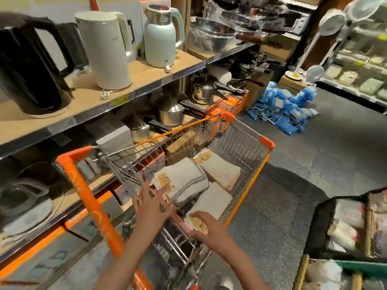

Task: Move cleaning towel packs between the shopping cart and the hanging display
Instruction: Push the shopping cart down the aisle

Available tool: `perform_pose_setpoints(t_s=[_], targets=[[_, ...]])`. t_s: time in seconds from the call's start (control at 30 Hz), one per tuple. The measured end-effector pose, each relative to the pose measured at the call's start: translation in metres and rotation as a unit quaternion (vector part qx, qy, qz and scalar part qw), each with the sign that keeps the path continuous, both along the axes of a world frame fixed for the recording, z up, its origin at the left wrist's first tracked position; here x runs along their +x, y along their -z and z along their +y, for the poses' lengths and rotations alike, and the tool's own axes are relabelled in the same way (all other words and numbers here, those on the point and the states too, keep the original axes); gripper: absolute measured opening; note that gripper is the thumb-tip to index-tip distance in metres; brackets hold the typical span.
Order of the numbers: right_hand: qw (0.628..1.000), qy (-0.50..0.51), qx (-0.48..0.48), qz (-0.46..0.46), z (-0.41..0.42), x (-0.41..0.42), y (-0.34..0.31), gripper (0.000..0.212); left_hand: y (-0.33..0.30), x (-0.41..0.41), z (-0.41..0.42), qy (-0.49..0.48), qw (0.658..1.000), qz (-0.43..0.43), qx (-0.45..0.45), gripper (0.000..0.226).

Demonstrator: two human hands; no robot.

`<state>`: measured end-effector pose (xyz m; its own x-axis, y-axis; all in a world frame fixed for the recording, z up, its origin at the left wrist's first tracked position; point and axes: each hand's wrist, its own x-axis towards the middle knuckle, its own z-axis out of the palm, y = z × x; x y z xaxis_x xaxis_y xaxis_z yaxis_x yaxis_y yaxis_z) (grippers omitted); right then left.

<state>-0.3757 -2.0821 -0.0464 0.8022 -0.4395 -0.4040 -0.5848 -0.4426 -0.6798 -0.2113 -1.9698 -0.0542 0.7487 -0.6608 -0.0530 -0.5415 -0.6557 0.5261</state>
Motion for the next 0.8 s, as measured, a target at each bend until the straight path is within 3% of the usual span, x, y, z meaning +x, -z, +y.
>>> perform_pose_setpoints(t_s=[0.1,0.17,0.3,0.47,0.8], targets=[[0.989,-0.057,-0.126,0.049,-0.073,-0.024,0.022,0.059,0.004,-0.011,-0.016,-0.101,0.995,-0.011,-0.005,0.058],[0.983,-0.084,-0.145,0.073,-0.114,-0.038,0.034,0.061,0.009,-0.018,-0.026,-0.168,0.985,-0.018,-0.011,0.053],[0.974,-0.135,-0.172,0.060,-0.170,-0.047,0.053,0.106,0.015,-0.028,-0.039,-0.258,0.965,-0.057,0.000,0.046],[0.945,-0.251,-0.202,0.062,-0.197,-0.036,0.052,0.119,0.013,-0.034,-0.040,-0.298,0.953,-0.052,0.022,0.050],[0.956,-0.240,-0.164,0.042,-0.198,-0.009,0.058,0.121,0.009,-0.014,-0.043,-0.323,0.944,-0.053,0.048,0.048]])
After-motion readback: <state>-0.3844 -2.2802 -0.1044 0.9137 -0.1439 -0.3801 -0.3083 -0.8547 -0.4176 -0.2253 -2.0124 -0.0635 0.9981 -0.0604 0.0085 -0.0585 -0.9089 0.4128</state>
